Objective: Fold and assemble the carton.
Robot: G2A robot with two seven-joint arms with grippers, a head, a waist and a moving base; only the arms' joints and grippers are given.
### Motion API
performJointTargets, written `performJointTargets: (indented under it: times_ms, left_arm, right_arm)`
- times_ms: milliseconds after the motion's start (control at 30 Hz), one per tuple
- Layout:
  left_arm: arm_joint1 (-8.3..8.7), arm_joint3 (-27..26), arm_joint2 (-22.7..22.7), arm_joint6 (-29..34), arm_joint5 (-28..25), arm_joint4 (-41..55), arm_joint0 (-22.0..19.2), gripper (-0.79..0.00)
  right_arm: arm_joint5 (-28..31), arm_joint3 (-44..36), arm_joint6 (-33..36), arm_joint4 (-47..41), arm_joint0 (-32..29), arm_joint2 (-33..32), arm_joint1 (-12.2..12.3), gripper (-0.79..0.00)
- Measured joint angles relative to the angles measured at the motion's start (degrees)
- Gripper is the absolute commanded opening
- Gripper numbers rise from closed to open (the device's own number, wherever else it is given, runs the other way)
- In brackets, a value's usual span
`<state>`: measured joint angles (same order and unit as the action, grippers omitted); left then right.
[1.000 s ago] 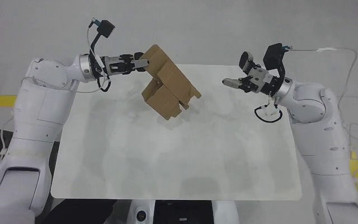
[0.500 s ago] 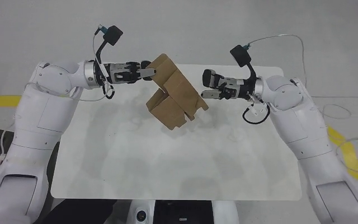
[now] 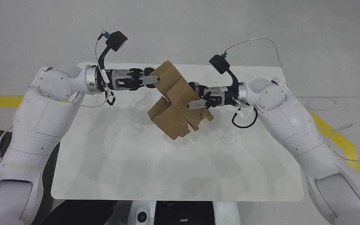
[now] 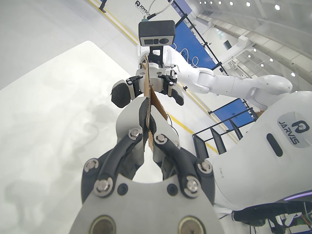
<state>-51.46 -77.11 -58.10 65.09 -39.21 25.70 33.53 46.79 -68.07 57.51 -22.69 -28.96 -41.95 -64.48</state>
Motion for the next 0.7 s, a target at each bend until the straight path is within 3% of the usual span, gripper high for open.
performJointTargets:
  times_ms: [233, 400, 700]
  left_arm:
    - [0.92, -0.5, 1.9, -0.6, -0.6, 0.5, -0.3, -0.785]
    - [1.6, -0.9, 3.1, -1.2, -1.2, 1.0, -0.7, -0.785]
    - [2.85, -1.2, 4.9, -2.8, -2.8, 0.9, -1.2, -0.785]
  right_arm:
    - [0.2, 0.3, -0.2, -2.8, 2.2, 5.0, 0.7, -0.566]
    - [0.9, 0.5, -0.9, -4.6, 3.7, 7.9, 1.4, -0.785]
    - [2.5, 0.4, -2.5, -7.6, 6.0, 12.6, 2.4, -0.785]
